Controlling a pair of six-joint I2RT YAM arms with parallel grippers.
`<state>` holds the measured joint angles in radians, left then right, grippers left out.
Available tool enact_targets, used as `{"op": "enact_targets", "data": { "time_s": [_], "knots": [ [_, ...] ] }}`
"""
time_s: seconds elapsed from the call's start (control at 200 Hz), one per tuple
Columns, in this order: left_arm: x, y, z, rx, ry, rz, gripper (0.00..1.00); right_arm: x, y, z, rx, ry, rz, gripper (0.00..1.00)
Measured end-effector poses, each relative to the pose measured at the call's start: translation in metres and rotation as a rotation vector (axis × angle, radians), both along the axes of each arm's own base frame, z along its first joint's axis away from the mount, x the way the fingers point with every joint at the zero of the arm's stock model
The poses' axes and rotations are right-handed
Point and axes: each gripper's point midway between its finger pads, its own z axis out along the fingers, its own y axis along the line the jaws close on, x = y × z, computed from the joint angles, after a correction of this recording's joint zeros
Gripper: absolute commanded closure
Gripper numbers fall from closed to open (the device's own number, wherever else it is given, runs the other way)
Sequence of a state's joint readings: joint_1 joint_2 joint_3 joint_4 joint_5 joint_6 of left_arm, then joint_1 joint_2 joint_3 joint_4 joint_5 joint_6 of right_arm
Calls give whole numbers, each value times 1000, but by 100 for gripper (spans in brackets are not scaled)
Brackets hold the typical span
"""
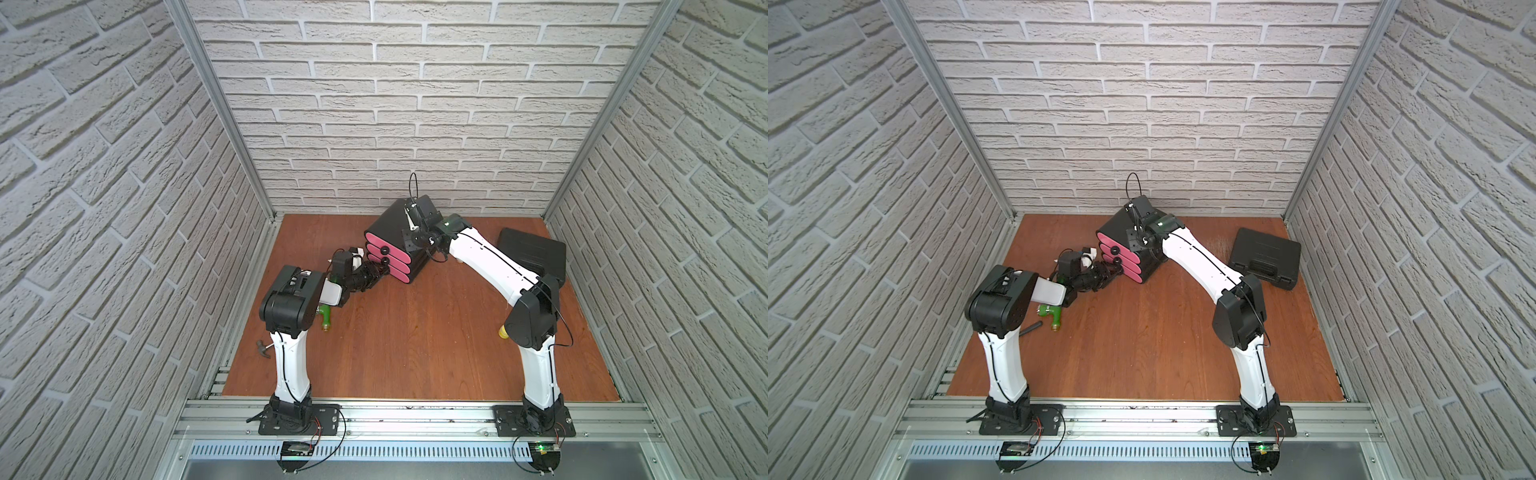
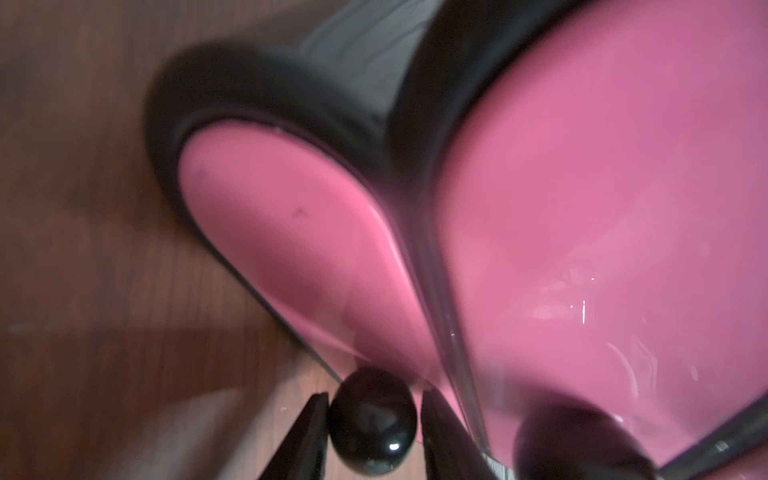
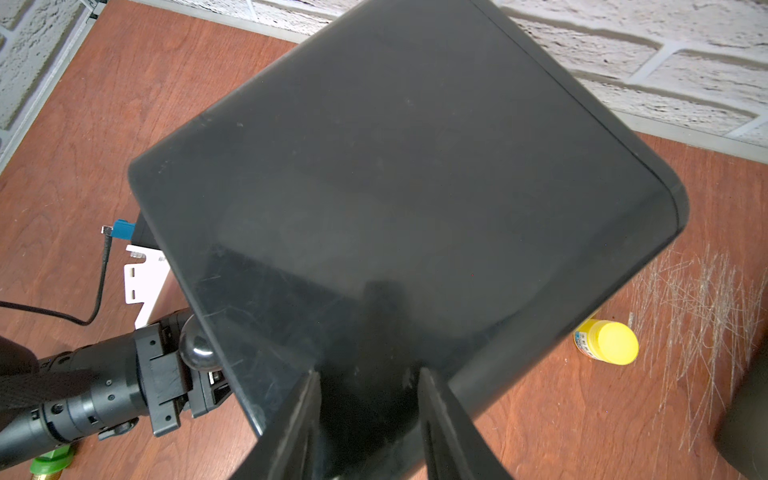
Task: Put the paint cans in the drawer according to color
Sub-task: Open the drawer in the storage box.
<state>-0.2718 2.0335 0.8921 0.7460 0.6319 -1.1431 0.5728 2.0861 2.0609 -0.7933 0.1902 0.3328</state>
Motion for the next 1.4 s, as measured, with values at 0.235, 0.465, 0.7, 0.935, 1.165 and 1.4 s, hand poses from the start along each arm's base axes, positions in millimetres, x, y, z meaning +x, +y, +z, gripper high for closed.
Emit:
{"op": "enact_targets", "data": {
  "time_s": [0.235, 0.465, 0.7, 0.935, 1.165, 1.4],
  "knots": [
    [0, 0, -1, 0, 4, -1, 74, 0, 0, 0, -1, 0, -1, 56],
    [-4, 2, -2, 7, 1, 2, 78, 0, -1, 0, -2, -1, -2, 56],
    [-25, 16, -2, 43, 13, 21, 79, 0, -1, -1, -3, -1, -3, 56],
    [-47, 29, 0, 124, 26, 18, 79, 0, -1, -1, -3, -2, -4, 56],
    [-61, 35, -1, 180, 33, -4, 79, 2, -2, 0, 0, -8, -15, 56],
    [-70, 41, 0, 214, 35, -13, 75, 4, -1, 1, 15, -12, -27, 56]
  ]
}}
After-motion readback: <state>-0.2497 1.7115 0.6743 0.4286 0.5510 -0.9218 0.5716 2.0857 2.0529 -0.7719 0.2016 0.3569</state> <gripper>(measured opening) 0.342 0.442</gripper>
